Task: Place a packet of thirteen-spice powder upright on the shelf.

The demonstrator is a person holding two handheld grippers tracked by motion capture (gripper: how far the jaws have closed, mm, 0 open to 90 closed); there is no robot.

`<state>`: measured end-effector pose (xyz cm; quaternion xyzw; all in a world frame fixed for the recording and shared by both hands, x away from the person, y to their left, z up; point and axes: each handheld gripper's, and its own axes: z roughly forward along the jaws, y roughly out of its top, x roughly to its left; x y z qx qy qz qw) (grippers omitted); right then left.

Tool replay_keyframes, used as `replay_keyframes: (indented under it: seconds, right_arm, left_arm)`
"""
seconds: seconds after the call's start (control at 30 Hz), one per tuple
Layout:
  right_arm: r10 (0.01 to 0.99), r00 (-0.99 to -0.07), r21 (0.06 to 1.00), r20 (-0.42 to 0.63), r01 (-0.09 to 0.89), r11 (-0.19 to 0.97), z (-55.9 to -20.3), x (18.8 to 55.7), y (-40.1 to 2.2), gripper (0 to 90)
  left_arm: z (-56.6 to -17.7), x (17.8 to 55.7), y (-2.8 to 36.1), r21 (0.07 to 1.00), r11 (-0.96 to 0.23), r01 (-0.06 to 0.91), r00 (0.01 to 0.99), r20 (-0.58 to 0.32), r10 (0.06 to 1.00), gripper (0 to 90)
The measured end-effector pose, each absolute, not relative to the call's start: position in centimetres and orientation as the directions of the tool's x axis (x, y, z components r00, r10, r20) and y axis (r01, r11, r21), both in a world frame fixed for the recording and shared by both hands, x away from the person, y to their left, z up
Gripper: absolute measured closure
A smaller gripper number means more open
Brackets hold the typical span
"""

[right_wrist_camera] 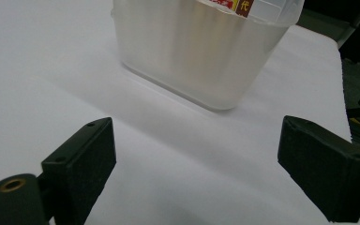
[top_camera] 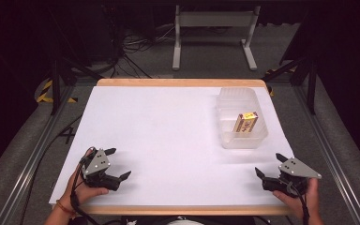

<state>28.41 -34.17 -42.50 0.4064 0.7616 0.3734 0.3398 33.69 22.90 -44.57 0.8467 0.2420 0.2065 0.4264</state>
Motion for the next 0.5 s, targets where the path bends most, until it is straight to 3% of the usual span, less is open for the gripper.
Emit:
replay_keyframes:
  seconds: [0.5]
  right_arm:
    - [0.862,-0.447,0.840,-0.238,0.352,0.414,-42.68,28.27,-33.95,12.8]
  left_arm:
    - [-44.67,33.83,22.72,0.812,-0.534,0.235,0.797,0.153,0.584,4.7]
